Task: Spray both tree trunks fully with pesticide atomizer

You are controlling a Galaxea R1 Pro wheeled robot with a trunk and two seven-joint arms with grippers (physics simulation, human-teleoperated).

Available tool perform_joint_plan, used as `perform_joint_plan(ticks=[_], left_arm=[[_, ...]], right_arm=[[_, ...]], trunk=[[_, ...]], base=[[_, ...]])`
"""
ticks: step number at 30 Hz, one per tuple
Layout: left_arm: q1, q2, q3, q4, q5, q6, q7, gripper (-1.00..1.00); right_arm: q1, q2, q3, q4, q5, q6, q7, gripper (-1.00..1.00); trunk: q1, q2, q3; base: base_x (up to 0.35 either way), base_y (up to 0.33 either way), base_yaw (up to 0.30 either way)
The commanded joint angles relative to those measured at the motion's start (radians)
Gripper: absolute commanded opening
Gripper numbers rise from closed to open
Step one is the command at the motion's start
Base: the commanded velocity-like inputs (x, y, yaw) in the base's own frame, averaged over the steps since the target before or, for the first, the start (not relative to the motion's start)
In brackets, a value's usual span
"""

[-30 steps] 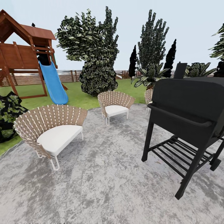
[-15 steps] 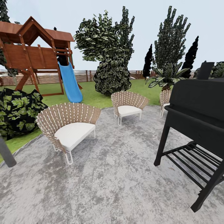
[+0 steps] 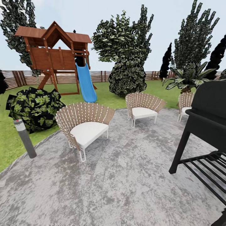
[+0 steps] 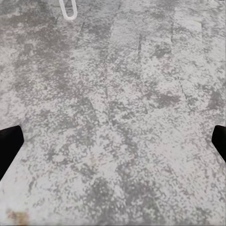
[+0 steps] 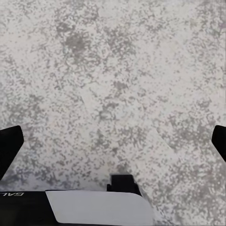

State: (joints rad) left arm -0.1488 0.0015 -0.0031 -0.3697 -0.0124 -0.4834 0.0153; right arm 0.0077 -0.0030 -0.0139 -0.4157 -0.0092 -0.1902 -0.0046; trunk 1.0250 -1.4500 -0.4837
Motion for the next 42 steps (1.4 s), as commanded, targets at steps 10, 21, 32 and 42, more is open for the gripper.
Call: perform_joint_plan(ticks=[10,21,32,42], left_arm=[[0.000,0.000,0.000,0.000,0.000,0.000,0.000,1.00],[0.000,0.000,0.000,0.000,0.000,0.000,0.000,1.00],[0.000,0.000,0.000,-0.001,0.001,0.000,0.001,1.00],[0.000,0.000,0.002,-0.001,0.002,0.000,0.002,1.00]], right_arm=[[0.000,0.000,0.000,0.000,0.000,0.000,0.000,1.00],[0.000,0.000,0.000,0.000,0.000,0.000,0.000,1.00],[0.000,0.000,0.000,0.000,0.000,0.000,0.000,1.00],[0.000,0.000,0.000,0.000,0.000,0.000,0.000,1.00]], trunk=[[0.000,0.000,0.000],[0.000,0.000,0.000],[0.000,0.000,0.000],[0.000,0.000,0.000]], base=[[0.000,0.000,0.287],[0.000,0.000,0.287],[0.000,0.000,0.287],[0.000,0.000,0.287]])
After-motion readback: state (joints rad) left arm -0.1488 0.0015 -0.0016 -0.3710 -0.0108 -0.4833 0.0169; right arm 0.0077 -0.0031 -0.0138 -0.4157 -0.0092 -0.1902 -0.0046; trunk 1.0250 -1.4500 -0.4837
